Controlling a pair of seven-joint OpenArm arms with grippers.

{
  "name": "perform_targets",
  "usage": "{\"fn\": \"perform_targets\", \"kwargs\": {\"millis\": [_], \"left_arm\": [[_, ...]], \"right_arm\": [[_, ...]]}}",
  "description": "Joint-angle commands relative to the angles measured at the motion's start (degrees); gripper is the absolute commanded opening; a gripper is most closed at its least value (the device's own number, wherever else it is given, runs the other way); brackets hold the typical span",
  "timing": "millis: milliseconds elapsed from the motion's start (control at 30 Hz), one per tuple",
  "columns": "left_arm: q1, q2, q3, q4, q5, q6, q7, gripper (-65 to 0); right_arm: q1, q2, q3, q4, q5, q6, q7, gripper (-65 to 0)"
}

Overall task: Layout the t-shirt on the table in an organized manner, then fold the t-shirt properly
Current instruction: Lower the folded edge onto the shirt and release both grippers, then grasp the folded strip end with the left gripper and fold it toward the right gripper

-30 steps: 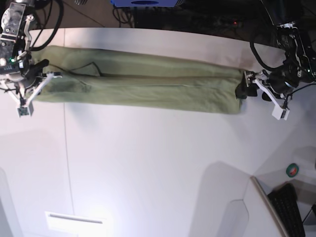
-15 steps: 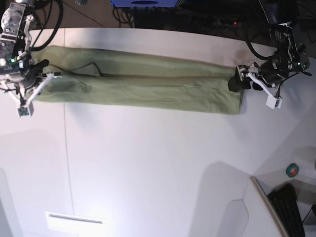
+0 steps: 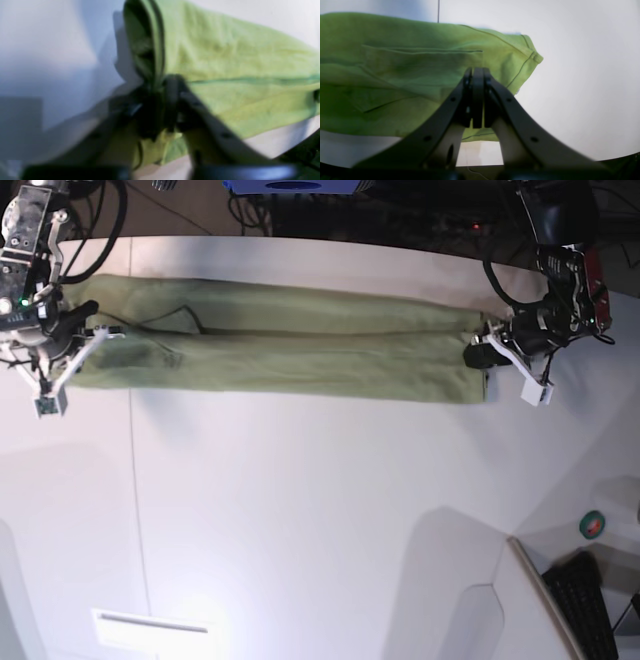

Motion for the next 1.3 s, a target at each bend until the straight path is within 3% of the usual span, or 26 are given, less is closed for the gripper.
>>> {"fn": "perform_targets", "kwargs": {"millis": [0,67,200,300,533,667,833,967,1133,1267], "left_arm": [[-0.4,-0.6,-0.6,0.4,0.7,0.1,0.8,-65.0],[-0.4,-1.0,-0.7,0.4,0.7,0.1,-0.4,-65.0],[1.1,-3.3,-0.7,1.0,0.7,0.8,-8.4,-65.0],[3.9,-5.3,-0.7,6.7,0.7,5.2,-8.5,-65.0],[15.4,-4.8,0.8,32.2,0.8,16.5,-8.5,-65.0],[18.7,-5.0,7.3,39.5,0.8,23.2,-8.4,-65.0],[18.5,-4.9,16.8,41.1,0.8,24.9,-8.4,-65.0],[16.2,-4.8,25.3,41.2,0.8,32.2,-8.4,-65.0],[11.4,-4.8,35.6,39.2,0.4,38.7,-8.4,-65.0],[7.6,-3.2,41.1,34.9,0.4,39.9,-8.4,-65.0]], "right_arm": [[0.3,0.6,0.0,1.3,0.1,0.1,0.9,-65.0],[0.3,0.6,0.0,1.3,0.1,0.1,0.9,-65.0],[0.3,0.5,0.0,1.3,0.1,0.1,0.8,-65.0],[0.3,0.5,0.3,1.3,0.1,0.1,0.8,-65.0],[0.3,0.5,0.0,1.2,0.1,0.1,0.8,-65.0],[0.3,0.5,0.0,1.2,0.1,0.1,0.8,-65.0],[0.3,0.5,0.0,1.2,0.1,0.1,0.7,-65.0],[0.3,0.5,0.0,1.2,0.1,0.1,0.7,-65.0],[0.3,0.5,0.0,1.2,0.1,0.1,0.7,-65.0],[0.3,0.5,0.0,1.2,0.1,0.1,0.6,-65.0]]}}
